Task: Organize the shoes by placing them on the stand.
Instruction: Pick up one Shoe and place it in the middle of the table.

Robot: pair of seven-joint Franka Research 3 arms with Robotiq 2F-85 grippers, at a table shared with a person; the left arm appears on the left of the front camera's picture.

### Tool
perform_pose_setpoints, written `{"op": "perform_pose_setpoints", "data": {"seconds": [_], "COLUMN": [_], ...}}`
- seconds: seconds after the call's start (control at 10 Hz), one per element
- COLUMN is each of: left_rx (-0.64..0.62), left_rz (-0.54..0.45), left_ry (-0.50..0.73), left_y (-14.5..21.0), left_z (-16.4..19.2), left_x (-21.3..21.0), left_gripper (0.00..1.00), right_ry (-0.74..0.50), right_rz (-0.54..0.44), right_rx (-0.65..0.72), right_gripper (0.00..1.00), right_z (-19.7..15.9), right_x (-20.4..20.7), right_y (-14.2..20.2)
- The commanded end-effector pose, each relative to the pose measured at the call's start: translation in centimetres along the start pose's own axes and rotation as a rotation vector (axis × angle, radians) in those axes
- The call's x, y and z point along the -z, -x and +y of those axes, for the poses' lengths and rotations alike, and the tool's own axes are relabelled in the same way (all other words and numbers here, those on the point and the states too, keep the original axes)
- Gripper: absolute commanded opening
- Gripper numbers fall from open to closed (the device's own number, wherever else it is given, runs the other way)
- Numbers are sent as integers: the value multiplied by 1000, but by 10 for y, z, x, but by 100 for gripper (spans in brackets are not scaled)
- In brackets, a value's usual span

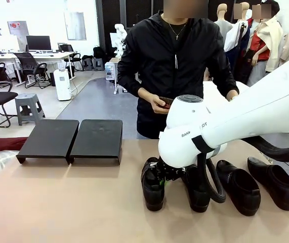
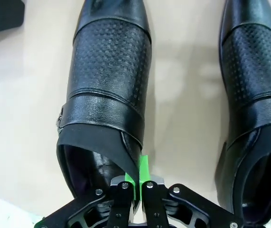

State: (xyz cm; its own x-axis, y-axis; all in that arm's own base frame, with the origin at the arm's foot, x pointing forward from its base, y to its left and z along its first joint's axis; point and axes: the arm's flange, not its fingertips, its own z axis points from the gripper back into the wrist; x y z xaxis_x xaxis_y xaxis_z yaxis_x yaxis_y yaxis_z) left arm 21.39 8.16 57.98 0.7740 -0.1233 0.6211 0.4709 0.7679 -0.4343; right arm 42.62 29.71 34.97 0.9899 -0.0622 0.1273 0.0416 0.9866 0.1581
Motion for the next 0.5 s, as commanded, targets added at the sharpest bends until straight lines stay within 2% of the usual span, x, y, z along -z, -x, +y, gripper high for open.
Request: {"op": "perform_pose_setpoints", "data": {"seconds": [0.0, 0.2, 0.4], "left_rx": [14, 14, 14], "left_rz": [-7, -7, -7], "left_ry": [24, 24, 24], "left_y": [0, 0, 0], "left_z": [1, 1, 1], "left_x": [-1, -1, -1], "left_gripper": [100, 100, 100], "right_ry": [40, 23, -126], "right_rz": [-45, -9, 11], "right_rx": [37, 31, -92], "right_gripper": [0, 0, 0], "right_z": [10, 31, 74], "right_x": [-40, -87, -75], "right_y": [13, 51, 75]}}
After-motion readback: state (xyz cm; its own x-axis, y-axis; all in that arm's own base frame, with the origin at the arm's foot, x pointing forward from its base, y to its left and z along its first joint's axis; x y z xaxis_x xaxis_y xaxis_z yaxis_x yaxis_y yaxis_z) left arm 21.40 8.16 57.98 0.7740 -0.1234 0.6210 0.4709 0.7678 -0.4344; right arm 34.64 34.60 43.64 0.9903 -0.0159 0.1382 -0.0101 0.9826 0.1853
